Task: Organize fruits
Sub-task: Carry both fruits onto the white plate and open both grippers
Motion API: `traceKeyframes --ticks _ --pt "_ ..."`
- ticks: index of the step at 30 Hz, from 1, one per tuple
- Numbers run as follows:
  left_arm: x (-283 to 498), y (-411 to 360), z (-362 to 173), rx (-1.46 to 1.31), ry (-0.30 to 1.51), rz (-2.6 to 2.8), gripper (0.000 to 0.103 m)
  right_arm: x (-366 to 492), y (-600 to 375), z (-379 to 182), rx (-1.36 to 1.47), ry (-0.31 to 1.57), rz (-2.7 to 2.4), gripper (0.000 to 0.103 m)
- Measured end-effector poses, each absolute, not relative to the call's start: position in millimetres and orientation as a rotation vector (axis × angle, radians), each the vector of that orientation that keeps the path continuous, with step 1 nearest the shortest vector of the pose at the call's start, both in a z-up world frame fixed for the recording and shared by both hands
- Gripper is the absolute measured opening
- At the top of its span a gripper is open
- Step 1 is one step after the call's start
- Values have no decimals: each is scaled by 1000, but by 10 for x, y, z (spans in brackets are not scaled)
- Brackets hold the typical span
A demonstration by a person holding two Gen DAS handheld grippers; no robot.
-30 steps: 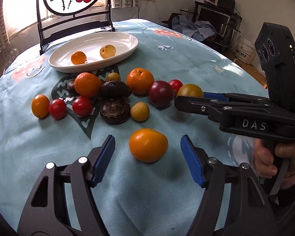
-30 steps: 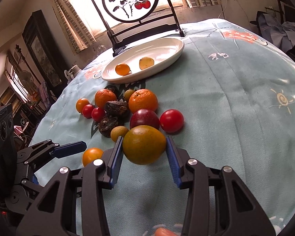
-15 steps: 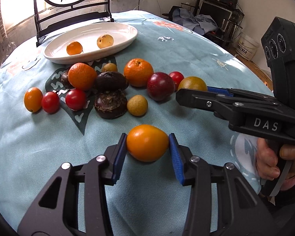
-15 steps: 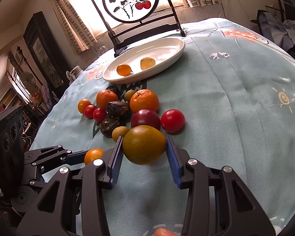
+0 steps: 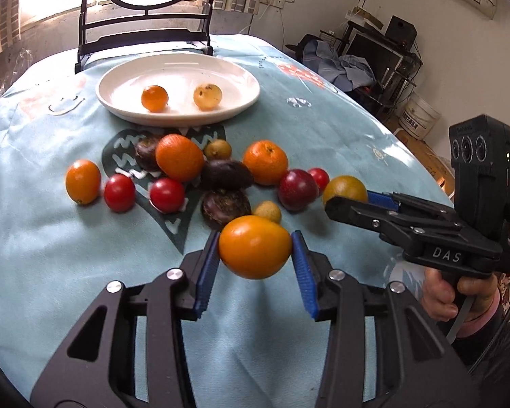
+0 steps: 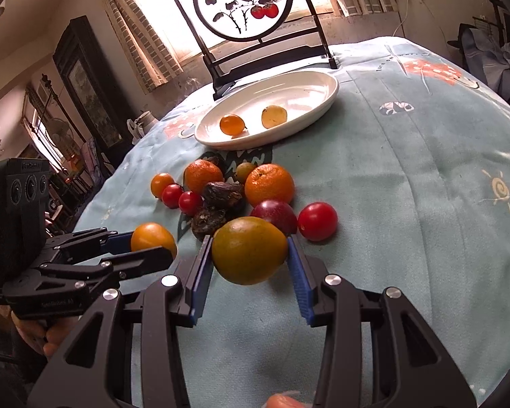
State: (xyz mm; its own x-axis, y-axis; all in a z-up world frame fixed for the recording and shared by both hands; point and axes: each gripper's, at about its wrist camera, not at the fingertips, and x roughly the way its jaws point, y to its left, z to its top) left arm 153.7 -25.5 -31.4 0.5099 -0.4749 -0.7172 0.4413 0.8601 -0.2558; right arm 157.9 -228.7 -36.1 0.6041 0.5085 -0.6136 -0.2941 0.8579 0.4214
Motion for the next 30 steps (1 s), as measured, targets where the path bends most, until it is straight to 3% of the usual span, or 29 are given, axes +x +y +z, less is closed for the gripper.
traceKeyframes --ticks 10,19,30 --pt "2721 114 138 -71 803 -403 43 2696 -2321 13 265 747 399 43" --pt "3925 180 -159 -80 928 -277 43 3705 -2165 -239 233 846 346 43" --pt "4281 119 -478 -50 1017 -249 43 4015 -1979 -422 192 935 370 44"
